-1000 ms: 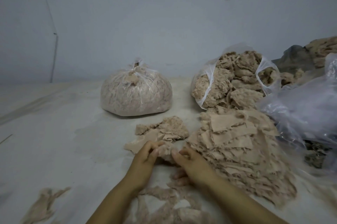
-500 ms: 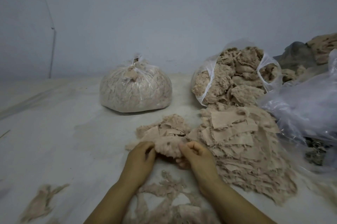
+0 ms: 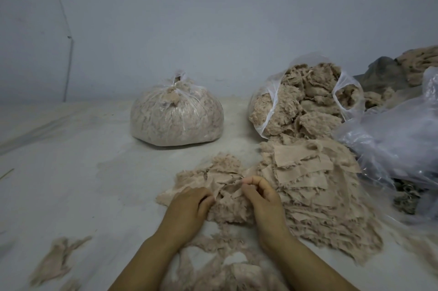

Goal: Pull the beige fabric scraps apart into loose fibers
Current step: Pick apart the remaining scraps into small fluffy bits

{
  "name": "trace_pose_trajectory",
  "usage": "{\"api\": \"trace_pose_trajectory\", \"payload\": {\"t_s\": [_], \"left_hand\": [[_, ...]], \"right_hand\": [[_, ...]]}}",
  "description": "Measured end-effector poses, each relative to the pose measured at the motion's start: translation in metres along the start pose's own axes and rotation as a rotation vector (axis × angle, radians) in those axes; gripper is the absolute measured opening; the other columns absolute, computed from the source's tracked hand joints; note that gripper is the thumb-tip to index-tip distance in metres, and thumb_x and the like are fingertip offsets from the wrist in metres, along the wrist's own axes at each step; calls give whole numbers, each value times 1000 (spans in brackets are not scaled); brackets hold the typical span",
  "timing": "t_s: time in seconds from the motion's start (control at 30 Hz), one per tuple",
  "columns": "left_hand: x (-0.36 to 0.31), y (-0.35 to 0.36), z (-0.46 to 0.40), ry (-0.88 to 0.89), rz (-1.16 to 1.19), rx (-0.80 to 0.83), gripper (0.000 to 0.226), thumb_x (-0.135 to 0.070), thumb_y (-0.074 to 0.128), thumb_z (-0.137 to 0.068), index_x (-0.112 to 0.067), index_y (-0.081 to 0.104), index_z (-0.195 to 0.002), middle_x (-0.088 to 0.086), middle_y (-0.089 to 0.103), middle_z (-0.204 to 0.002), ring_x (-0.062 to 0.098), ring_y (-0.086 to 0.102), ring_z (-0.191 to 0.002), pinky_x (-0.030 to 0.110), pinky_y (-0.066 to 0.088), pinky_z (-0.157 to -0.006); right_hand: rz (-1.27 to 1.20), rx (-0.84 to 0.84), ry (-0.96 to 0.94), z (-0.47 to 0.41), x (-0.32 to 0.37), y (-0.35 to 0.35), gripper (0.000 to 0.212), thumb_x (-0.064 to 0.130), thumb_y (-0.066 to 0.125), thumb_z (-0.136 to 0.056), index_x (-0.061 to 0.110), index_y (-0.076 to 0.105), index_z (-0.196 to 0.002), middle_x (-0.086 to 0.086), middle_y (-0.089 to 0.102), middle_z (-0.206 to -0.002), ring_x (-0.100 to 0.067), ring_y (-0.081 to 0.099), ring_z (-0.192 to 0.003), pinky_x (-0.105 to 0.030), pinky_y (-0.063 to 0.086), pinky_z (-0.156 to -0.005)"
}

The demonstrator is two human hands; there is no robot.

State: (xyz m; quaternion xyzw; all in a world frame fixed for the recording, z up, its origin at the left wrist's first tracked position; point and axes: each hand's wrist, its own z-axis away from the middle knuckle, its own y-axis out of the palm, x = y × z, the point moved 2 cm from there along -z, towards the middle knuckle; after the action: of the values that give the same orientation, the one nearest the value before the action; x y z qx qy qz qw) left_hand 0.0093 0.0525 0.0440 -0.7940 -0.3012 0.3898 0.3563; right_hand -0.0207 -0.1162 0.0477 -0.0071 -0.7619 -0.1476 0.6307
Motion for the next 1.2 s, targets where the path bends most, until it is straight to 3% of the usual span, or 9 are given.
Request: {"api": "trace_pose_trajectory", "payload": {"t_s": [0.13, 0.3, 0.43, 0.53, 0.6, 0.7, 0.83, 1.03, 1.2], "left_hand": [[-7, 6, 2, -54, 287, 184, 38, -40, 47, -96, -49, 36, -131, -40, 47, -107, -13, 49, -99, 5, 36, -83], [9, 10, 2, -14, -17, 188, 27, -13, 40, -98, -18, 56, -119, -2, 55, -118, 17, 47, -110, 19, 34, -91], [14, 9, 1, -61, 113, 152, 31, -14, 46, -96, -23, 57, -123, -20, 52, -122, 0, 45, -111, 5, 32, -89], [5, 7, 0, -92, 163, 72, 5, -27, 62, -88, -25, 57, -90, -19, 53, -95, 4, 49, -90, 8, 36, -71], [5, 5, -1, -128, 171, -27, 24, -21, 68, -81, -23, 47, -70, -18, 54, -100, 6, 47, -95, 11, 34, -73], [0, -2, -3, -81, 164, -134, 37, -14, 74, -74, -30, 43, -61, -22, 55, -110, 6, 41, -104, 9, 31, -80], [-8, -6, -2, -59, 284, -157, 37, -16, 79, -72, -30, 46, -61, -11, 56, -75, 2, 46, -80, 14, 35, -66], [7, -7, 2, -45, 68, 144, 21, -18, 60, -90, -33, 59, -104, -14, 50, -85, -2, 47, -78, 11, 38, -72], [18, -9, -1, -170, -50, 69, 34, -25, 55, -91, -23, 55, -124, -6, 46, -122, 16, 42, -115, 22, 34, -96]], "right_hand": [[-42, 122, -1, 5, -1, 7, 10, 9, 64, -89, 16, 69, -85, -8, 68, -72, -15, 62, -62, -25, 51, -58], [-125, 36, -21, 1, -1, 2, 15, 1, 60, -89, 14, 68, -89, -1, 71, -74, -11, 65, -69, -23, 52, -65], [-187, 2, -26, -3, -2, -1, 15, -3, 58, -90, 9, 68, -91, 1, 70, -71, -6, 64, -67, -16, 51, -61], [-132, 24, 72, -3, -7, -2, 13, 4, 60, -91, 11, 69, -97, -3, 69, -72, -8, 64, -65, -17, 51, -60], [22, 60, 104, -2, -12, -3, 19, 15, 64, -90, 18, 67, -108, -3, 68, -88, -9, 64, -76, -22, 53, -69], [365, 139, -30, 0, -10, -4, 37, 26, 71, -84, 39, 59, -117, 10, 51, -115, 6, 52, -100, -12, 45, -84], [668, 203, -191, 3, -10, 3, 24, 28, 69, -84, 36, 63, -106, 13, 48, -110, 10, 47, -96, -2, 36, -75], [565, -1, -245, -3, -6, -9, 28, 0, 55, -91, 24, 59, -78, 8, 63, -85, -9, 59, -83, -21, 46, -74], [640, 75, -179, -1, -8, -8, 43, -15, 45, -79, 24, 56, -65, 2, 62, -84, -12, 56, -84, -13, 38, -70]]}}
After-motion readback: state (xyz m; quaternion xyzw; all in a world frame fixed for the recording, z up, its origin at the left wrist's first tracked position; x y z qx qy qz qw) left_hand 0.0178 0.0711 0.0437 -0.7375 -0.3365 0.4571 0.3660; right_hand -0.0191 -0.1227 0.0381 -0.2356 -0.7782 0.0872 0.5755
